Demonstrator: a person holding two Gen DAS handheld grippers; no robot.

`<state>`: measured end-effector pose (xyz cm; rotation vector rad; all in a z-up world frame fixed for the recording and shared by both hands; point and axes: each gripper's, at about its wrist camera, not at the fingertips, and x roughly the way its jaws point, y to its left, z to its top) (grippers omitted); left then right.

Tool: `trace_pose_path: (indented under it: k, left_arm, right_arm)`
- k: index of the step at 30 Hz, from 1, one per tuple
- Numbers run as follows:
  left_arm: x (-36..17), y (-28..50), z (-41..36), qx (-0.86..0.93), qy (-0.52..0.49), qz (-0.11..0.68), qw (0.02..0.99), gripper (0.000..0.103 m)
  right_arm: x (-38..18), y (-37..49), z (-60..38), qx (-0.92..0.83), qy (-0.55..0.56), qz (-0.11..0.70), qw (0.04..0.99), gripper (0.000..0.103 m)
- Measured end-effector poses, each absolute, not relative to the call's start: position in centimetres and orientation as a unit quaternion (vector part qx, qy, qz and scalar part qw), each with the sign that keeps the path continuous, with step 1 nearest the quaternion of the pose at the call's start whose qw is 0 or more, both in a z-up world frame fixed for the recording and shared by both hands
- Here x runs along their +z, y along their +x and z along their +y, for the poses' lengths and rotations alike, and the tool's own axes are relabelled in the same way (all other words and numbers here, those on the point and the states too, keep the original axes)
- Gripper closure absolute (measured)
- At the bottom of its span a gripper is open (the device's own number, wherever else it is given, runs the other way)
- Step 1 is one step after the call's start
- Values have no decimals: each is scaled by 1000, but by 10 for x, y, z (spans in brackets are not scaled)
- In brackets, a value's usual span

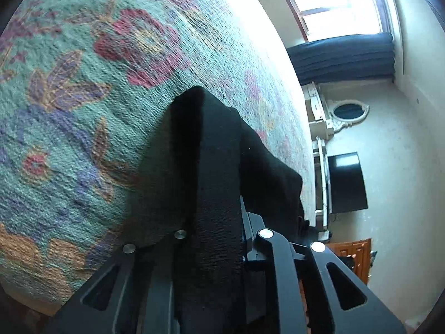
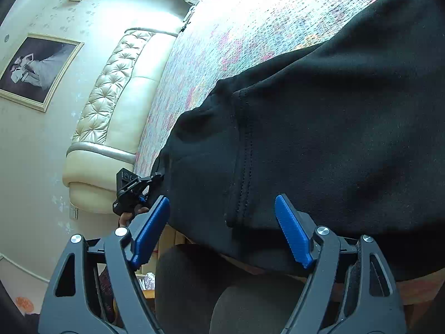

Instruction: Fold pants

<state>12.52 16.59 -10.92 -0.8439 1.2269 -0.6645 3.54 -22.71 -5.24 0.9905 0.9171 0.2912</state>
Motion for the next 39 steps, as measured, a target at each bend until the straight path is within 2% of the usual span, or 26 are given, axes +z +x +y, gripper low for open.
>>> trace_pose_path:
  k: [4, 9, 14, 19, 24, 34, 36, 39]
  left_arm:
    - [-80, 122, 154, -259, -365, 532, 719, 89]
    - [-20, 120, 126, -303, -362, 481, 738, 89]
    - [45, 119, 53, -361, -328, 456, 745, 89]
    - [81, 114, -31, -420, -260, 465, 735, 89]
    - [63, 110, -124, -440, -210, 506, 712, 89]
    - [-48, 85, -229, -372, -92, 607, 696, 88]
    - [-59, 83, -234, -357, -87, 619, 694, 83]
    - [-54, 82, -235, -355, -95, 623, 691, 67]
  right_arm:
    - [-52, 34, -227, 130, 460, 420, 771, 25]
    - [-43, 28, -227, 118, 456, 402, 785, 25]
    - [-26, 27, -229, 115, 448, 379, 802, 25]
    - [-9, 17, -249, 96, 467, 332, 814, 25]
    - [0, -3, -284, 13, 482, 270, 833, 25]
    - [-29, -20, -340, -61, 545, 233, 803, 25]
    - [-34, -19, -342, -57, 549, 236, 800, 25]
    - [-37, -16, -344, -48, 554, 237, 796, 25]
